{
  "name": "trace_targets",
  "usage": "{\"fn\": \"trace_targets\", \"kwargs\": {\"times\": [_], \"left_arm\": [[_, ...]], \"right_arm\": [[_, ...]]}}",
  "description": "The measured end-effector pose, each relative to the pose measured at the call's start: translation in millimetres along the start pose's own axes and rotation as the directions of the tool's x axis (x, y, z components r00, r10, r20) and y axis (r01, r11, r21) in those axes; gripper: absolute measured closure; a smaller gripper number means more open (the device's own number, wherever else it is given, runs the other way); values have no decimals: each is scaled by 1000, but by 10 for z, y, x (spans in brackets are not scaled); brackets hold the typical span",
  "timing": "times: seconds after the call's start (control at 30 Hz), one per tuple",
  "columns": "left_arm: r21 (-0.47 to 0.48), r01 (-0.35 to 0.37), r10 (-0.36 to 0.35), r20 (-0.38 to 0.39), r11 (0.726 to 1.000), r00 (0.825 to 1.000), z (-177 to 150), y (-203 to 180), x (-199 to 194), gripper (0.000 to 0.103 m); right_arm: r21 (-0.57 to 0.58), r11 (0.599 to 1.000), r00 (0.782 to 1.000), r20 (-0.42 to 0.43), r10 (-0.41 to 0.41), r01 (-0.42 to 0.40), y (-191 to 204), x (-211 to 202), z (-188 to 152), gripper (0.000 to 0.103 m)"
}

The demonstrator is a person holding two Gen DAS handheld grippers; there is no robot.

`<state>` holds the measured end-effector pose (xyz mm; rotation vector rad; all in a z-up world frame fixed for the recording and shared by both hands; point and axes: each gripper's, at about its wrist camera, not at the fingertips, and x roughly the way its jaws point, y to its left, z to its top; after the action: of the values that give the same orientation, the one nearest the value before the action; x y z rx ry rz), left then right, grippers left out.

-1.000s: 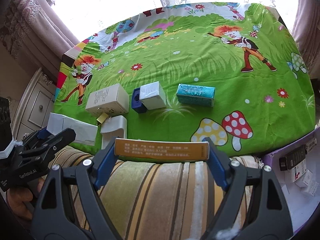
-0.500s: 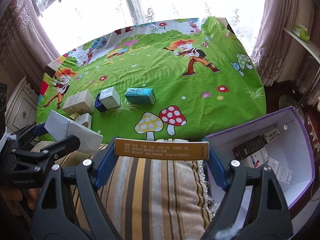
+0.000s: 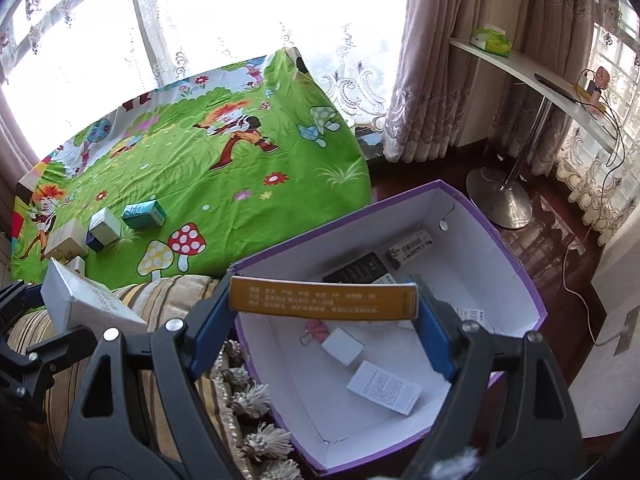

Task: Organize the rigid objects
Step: 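Carry both boxes into the purple box and open both tools, then move both tools back over the remaining items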

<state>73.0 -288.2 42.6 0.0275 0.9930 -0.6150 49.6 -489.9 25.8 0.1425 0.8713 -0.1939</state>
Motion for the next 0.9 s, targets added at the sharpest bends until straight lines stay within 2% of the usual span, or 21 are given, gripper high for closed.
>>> {"fn": "trace_targets", "kwargs": {"times": [0.13, 0.2, 0.27, 0.33, 0.67, 0.9], "left_arm": [[40, 78, -78, -5, 996, 997, 0, -231, 62, 9], [50, 106, -105, -8, 993, 994, -2, -298, 87, 5], [66, 104, -104, -4, 992, 995, -11, -344, 85, 0], [68, 108, -109, 3, 992, 994, -16, -357, 65, 0], [32, 162, -162, 3, 986, 987, -30, -264, 26, 0], [14, 167, -168, 20, 986, 986, -31, -203, -26, 1]], "right_arm": [[36, 998, 999, 13, -50, 50, -203, -41, -1, 19], [53, 997, 998, 14, -61, 61, -264, -50, 3, 19], [69, 995, 997, 12, -71, 70, -301, -54, 4, 14], [77, 994, 997, 15, -78, 76, -313, -48, 3, 10], [65, 996, 998, 13, -67, 66, -260, -46, -3, 10], [43, 997, 998, 22, -64, 63, -174, -84, 15, 10]]}}
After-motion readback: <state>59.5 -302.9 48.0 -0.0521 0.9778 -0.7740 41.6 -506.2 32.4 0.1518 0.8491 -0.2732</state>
